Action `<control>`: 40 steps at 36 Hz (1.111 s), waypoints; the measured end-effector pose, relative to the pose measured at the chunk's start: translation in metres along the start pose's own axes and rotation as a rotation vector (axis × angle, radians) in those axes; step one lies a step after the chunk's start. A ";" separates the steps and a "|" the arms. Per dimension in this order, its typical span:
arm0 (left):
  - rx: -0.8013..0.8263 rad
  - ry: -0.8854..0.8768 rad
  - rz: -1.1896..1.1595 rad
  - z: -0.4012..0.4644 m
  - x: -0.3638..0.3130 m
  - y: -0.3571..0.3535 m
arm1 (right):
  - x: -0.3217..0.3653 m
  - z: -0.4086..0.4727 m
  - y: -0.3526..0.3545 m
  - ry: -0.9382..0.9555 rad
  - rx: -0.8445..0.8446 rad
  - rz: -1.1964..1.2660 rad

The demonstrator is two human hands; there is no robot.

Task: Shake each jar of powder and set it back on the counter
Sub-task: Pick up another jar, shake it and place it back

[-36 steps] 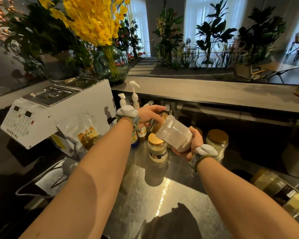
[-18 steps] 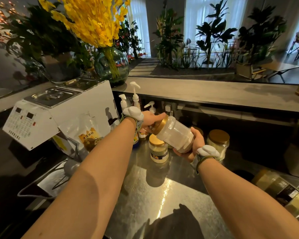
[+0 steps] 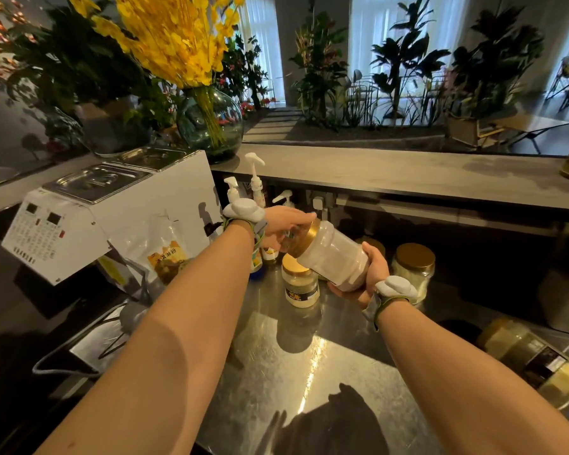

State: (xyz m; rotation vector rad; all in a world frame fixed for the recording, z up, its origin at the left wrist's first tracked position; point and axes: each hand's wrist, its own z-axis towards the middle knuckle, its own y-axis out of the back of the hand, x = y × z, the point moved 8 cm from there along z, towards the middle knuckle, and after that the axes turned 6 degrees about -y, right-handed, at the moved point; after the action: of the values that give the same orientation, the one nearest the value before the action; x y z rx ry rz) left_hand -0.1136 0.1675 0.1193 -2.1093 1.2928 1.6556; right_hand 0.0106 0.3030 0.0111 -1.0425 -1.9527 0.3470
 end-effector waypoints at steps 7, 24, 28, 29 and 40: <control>0.048 -0.056 0.070 0.006 0.003 0.000 | -0.004 -0.002 0.000 -0.004 -0.006 -0.008; -0.127 -0.189 0.173 0.010 -0.011 -0.004 | 0.000 0.000 0.000 0.024 -0.042 0.065; -0.145 -0.195 0.193 0.012 -0.013 -0.004 | 0.001 0.002 0.003 -0.002 -0.062 0.082; -0.145 -0.194 0.197 0.012 -0.013 -0.005 | -0.001 0.000 0.004 -0.014 -0.067 0.086; -0.152 -0.124 -0.068 0.032 0.013 -0.045 | -0.010 0.014 0.042 0.002 -0.117 0.198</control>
State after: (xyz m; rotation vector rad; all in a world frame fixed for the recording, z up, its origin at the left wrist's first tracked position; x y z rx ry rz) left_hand -0.1044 0.2071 0.0801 -2.0682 1.0796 1.8760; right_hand 0.0241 0.3229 -0.0269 -1.3160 -1.8910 0.3424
